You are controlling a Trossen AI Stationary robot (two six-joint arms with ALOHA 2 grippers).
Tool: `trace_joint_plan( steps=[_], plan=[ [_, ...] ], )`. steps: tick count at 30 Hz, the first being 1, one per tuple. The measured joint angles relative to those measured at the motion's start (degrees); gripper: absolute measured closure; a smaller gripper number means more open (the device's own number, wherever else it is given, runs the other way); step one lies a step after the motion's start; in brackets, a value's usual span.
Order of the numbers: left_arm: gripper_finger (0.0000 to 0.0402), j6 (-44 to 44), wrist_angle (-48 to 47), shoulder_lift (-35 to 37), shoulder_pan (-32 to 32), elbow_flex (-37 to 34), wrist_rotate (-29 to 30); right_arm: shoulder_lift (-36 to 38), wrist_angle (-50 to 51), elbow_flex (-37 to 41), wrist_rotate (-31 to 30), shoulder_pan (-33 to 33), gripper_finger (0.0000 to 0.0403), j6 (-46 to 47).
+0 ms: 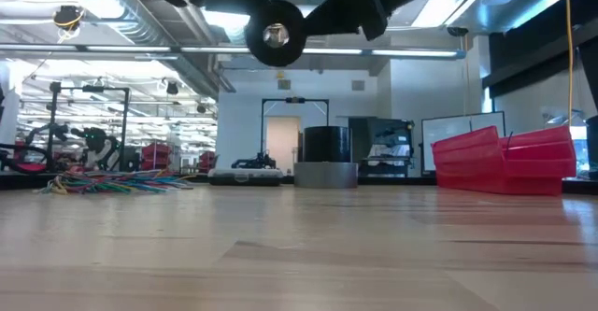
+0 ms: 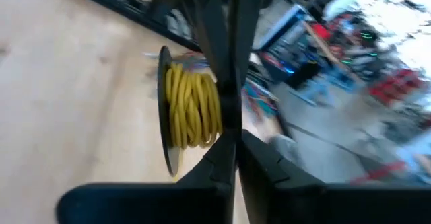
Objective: Coil cords
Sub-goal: Uncoil the yellow wire from the spool
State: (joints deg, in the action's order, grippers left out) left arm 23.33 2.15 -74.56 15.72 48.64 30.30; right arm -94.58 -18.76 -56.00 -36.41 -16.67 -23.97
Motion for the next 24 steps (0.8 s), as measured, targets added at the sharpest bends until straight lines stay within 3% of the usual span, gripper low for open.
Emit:
trace_joint_plan(
  steps=[5,8,11,17,24],
  plan=[
    [0.0398,1.1,1.2,2.6,1.7,-0.1,2.3,5.2,12.3,-3.4,-13.1,-4.1,0.0345,0.5],
    [0.0399,2.1,5.4,5.8,3.4,-1.1,2.1,8.2,16.6,-3.5,-15.3,-5.9,0.0316,3.3],
    [0.0399,5.2,18.1,9.2,4.8,-5.5,2.2,9.6,19.2,-2.8,-9.8,-5.7,0.0298,7.3],
    [0.0399,11.7,41.8,15.9,3.6,-16.3,1.9,8.8,9.9,0.5,7.0,0.1,0.0293,5.6],
    [0.0399,8.8,42.5,21.2,0.4,-20.2,-0.8,9.9,-7.9,-0.3,10.0,5.3,0.0293,0.4]
  ],
)
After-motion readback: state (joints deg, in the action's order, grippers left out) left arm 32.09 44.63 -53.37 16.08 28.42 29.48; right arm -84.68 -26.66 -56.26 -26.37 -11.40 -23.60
